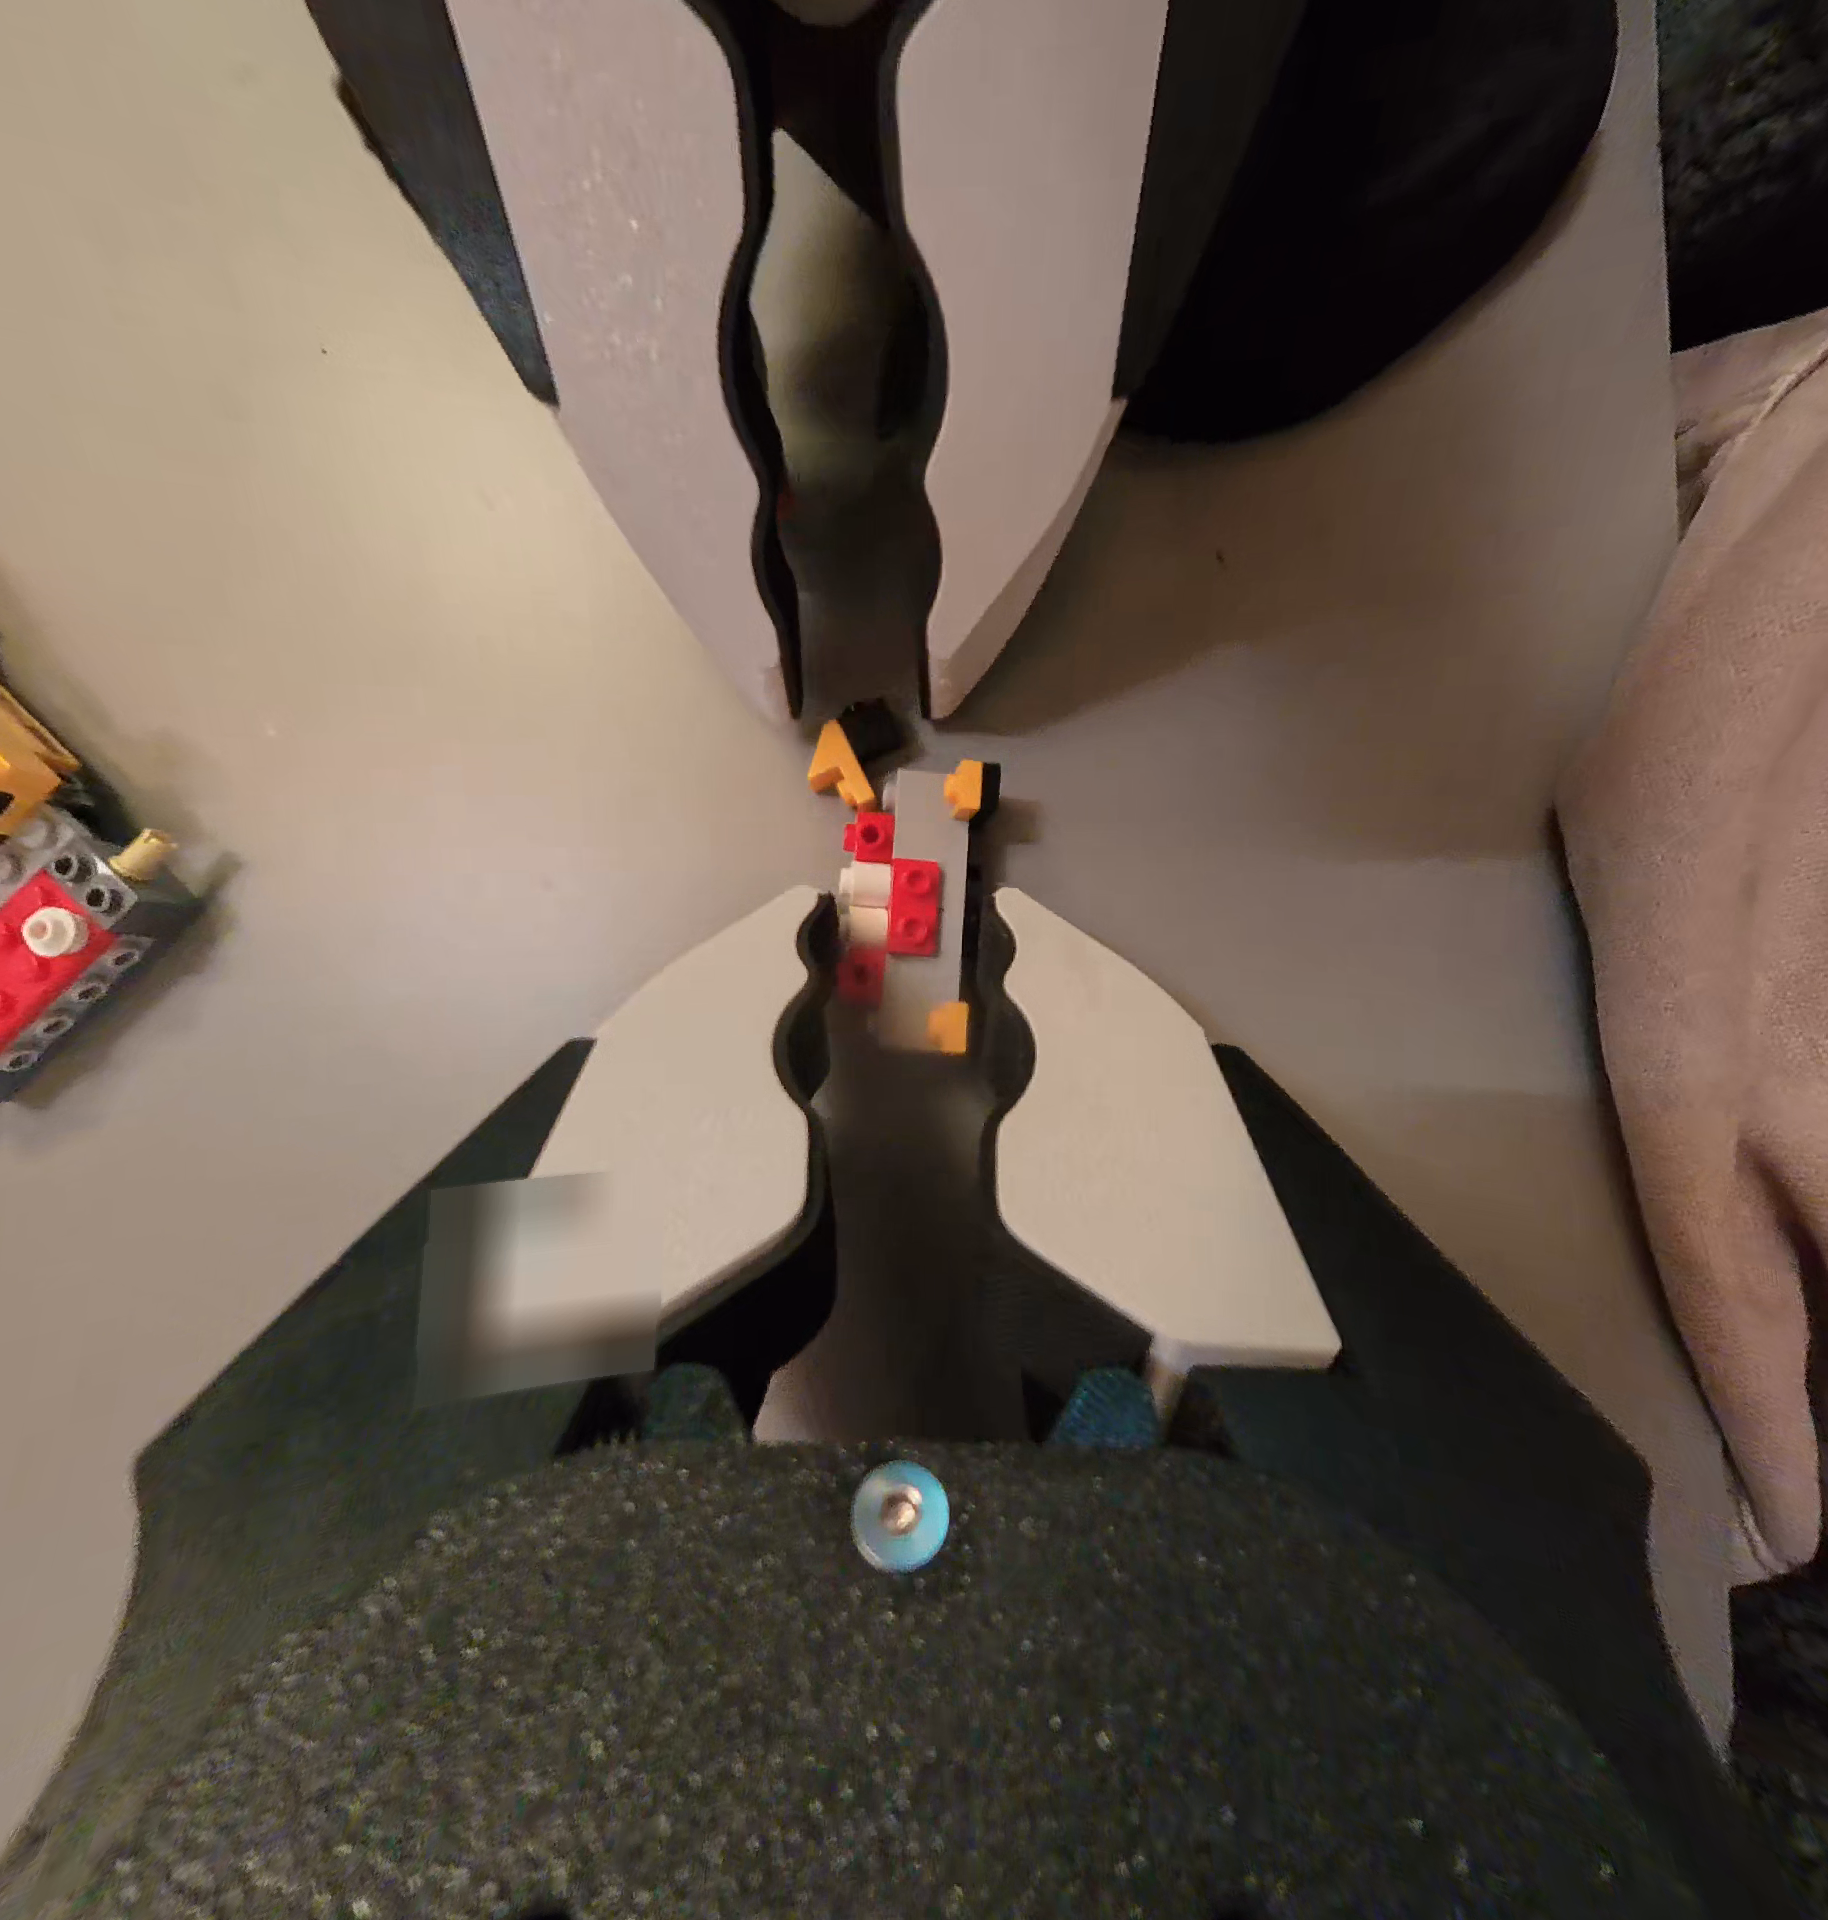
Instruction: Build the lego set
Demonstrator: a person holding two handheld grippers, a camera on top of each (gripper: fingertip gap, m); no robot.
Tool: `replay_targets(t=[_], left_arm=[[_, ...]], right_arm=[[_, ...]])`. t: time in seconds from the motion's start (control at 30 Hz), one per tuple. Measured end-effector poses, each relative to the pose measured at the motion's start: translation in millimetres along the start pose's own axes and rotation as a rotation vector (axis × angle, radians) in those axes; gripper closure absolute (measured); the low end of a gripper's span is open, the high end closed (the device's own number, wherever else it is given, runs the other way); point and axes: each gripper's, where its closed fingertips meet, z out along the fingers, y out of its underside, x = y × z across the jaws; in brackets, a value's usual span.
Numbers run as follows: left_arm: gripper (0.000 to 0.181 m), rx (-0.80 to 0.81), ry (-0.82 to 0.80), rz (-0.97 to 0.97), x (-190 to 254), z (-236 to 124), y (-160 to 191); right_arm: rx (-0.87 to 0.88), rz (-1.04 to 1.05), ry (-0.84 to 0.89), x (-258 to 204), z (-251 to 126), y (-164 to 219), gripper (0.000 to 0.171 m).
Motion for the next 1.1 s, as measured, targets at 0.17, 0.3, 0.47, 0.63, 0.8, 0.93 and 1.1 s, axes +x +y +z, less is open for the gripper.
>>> replay_targets(t=[0.17,0.3,0.47,0.63,0.8,0.93,1.1], left_arm=[[0.155,-0.014,-0.008,-0.018,-2.3,2.1,-1.0],[0.153,-0.016,-0.02,-0.037,-3.8,3.6,-1.9],[0.154,-0.018,-0.033,-0.064,-5.7,5.3,-2.6],[0.152,-0.032,-0.05,-0.075,-7.3,5.7,-2.2],[0.147,-0.038,-0.059,-0.058,-6.4,4.8,-1.2],[0.144,-0.028,-0.06,-0.036,-6.2,5.2,-3.4],[0.156,-0.043,-0.041,-0.016,-7.6,7.2,-3.4]], right_arm=[[0.017,-0.09,-0.058,5.7,-5.7,3.1,0.141],[-0.022,-0.102,-0.077,-0.7,0.6,3.0,0.137],[-0.072,-0.07,-0.036,-8.4,3.2,0.5,0.136],[-0.054,0.042,-0.029,-13.7,3.0,-3.0,0.136],[-0.018,0.058,-0.022,-12.2,-3.8,-3.6,0.136],[-0.02,0.063,-0.015,-6.1,-1.8,0.0,0.132],[-0.037,0.087,0.008,-9.7,7.3,-2.8,0.129]])
